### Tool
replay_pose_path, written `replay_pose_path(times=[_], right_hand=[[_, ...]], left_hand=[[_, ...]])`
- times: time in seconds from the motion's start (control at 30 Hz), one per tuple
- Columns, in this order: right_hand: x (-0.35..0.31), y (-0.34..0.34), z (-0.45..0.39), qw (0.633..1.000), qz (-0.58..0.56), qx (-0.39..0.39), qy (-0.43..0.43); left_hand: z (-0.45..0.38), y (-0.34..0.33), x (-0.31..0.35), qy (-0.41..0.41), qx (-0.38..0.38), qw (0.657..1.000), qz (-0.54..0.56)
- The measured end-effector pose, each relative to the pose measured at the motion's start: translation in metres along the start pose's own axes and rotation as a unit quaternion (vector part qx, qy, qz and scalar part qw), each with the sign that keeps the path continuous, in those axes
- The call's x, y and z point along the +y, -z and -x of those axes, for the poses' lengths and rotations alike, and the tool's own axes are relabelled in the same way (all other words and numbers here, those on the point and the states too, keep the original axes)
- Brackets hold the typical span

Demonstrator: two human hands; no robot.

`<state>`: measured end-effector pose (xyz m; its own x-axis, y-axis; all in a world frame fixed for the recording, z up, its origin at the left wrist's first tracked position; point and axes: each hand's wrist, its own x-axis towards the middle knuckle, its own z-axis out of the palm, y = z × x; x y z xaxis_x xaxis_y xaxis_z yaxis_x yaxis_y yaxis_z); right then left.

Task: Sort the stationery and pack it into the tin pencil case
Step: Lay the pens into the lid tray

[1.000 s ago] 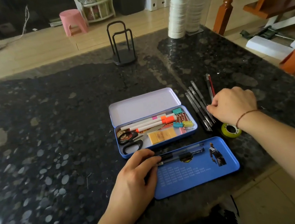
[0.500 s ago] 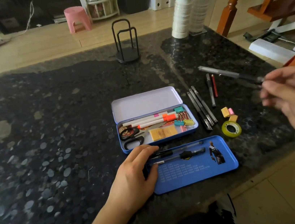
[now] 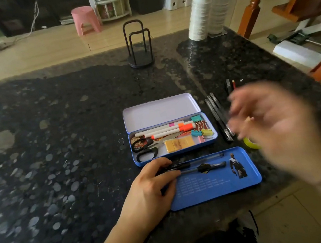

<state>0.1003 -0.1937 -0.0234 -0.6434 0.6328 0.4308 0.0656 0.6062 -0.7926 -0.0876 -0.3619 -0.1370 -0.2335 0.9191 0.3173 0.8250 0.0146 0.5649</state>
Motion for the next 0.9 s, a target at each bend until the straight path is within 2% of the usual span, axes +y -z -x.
replay_pose_path(times=[0.1, 0.17, 0.23, 0.33, 0.47, 0.6, 0.8, 0.9], right_hand=[[0.016, -0.039, 0.032, 0.965, 0.205, -0.149, 0.071], [0.036, -0.049, 0.041, 0.941, 0.259, -0.199, 0.087], [0.044, -0.06, 0.046, 0.93, 0.278, -0.218, 0.107], [0.05, -0.076, 0.049, 0.908, 0.308, -0.22, 0.178], [0.052, -0.086, 0.037, 0.901, 0.317, -0.206, 0.214], [0.054, -0.094, 0.026, 0.915, 0.282, -0.198, 0.212], [0.059, -0.088, 0.02, 0.905, 0.306, -0.205, 0.215], [0.056, -0.06, 0.012, 0.926, 0.316, -0.14, 0.154]], left_hand=[[-0.001, 0.001, 0.001, 0.017, 0.015, 1.0, 0.016], [-0.001, 0.001, 0.002, 0.026, 0.026, 0.999, 0.022], [-0.001, 0.0, 0.002, 0.03, 0.034, 0.999, 0.025], [0.0, -0.001, 0.001, 0.028, 0.045, 0.998, 0.029], [0.0, -0.001, 0.0, 0.027, 0.056, 0.998, 0.03], [-0.001, 0.0, 0.001, 0.022, 0.055, 0.997, 0.05], [0.0, 0.002, 0.002, 0.022, 0.028, 0.998, 0.061], [0.0, 0.002, 0.002, 0.03, 0.023, 0.998, 0.052]])
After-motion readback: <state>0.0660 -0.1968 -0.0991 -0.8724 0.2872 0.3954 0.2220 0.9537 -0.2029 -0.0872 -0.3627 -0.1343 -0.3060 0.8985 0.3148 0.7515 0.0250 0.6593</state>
